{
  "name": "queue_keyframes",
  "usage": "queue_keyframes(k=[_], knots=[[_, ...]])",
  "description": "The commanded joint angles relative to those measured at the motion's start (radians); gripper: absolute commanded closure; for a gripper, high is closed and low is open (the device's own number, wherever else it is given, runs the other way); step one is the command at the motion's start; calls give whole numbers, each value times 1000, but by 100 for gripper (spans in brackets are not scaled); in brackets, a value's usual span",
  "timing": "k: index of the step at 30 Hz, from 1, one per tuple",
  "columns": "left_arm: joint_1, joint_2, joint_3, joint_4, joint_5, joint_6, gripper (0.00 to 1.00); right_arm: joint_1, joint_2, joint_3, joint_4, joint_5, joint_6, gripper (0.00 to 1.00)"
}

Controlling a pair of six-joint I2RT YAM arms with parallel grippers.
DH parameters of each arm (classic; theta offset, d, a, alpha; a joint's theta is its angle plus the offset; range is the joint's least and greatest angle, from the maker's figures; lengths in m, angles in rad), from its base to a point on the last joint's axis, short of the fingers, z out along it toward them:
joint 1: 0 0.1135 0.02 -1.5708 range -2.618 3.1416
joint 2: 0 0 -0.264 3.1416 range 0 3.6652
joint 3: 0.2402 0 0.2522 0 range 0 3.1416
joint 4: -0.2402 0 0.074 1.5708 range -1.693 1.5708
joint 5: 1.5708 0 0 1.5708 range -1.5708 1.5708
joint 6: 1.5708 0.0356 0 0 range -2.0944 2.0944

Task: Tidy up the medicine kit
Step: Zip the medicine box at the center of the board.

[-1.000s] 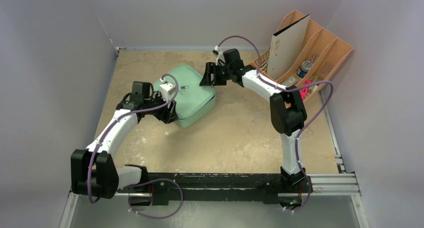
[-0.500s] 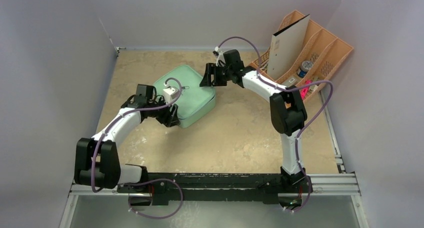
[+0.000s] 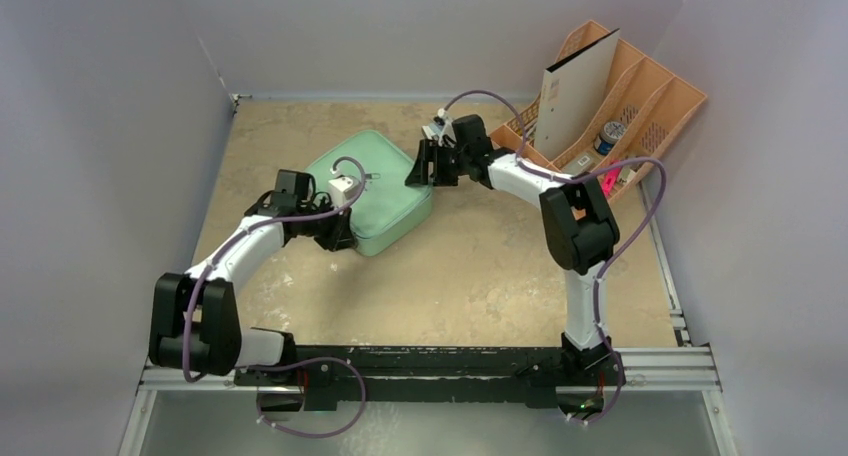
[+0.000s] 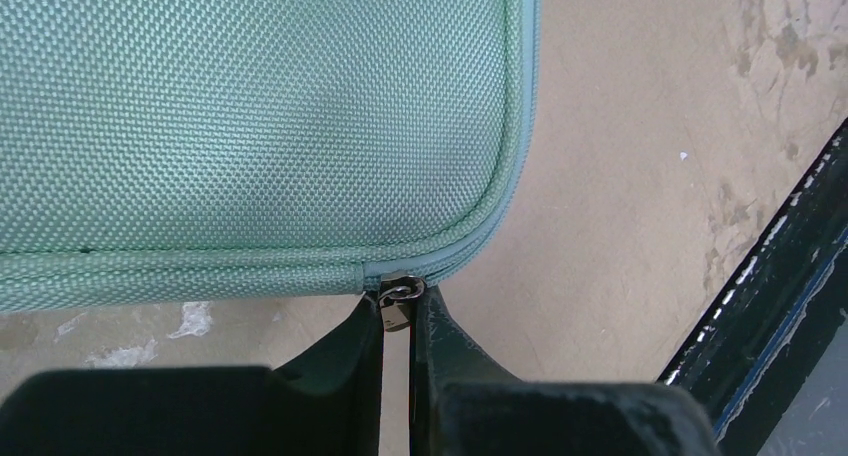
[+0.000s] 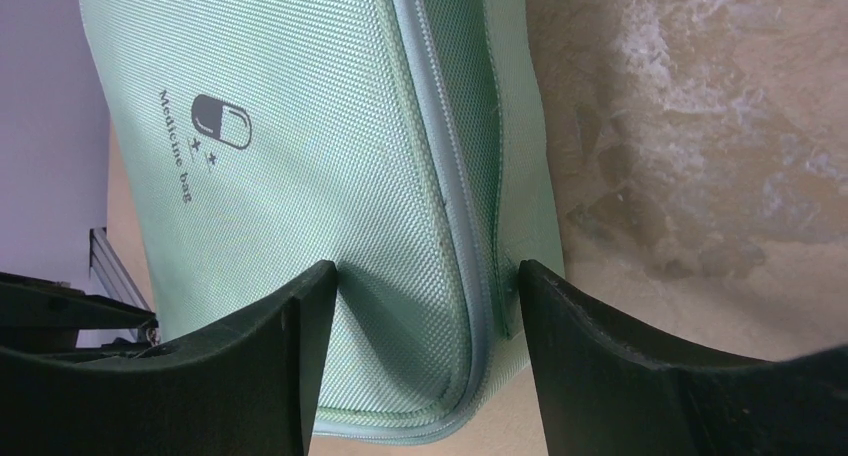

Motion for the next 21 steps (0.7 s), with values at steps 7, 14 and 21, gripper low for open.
queue_keyframes(k=[7, 14, 21], knots=[[-48, -177, -54, 148, 47, -187, 100, 10, -173, -247, 182, 11, 198, 42], [-139, -181, -91, 185, -35, -233, 100, 33, -216, -335, 267, 150, 314, 55], [-185, -157, -95, 295, -29, -264, 100, 49, -214, -326, 312, 257, 403, 60]])
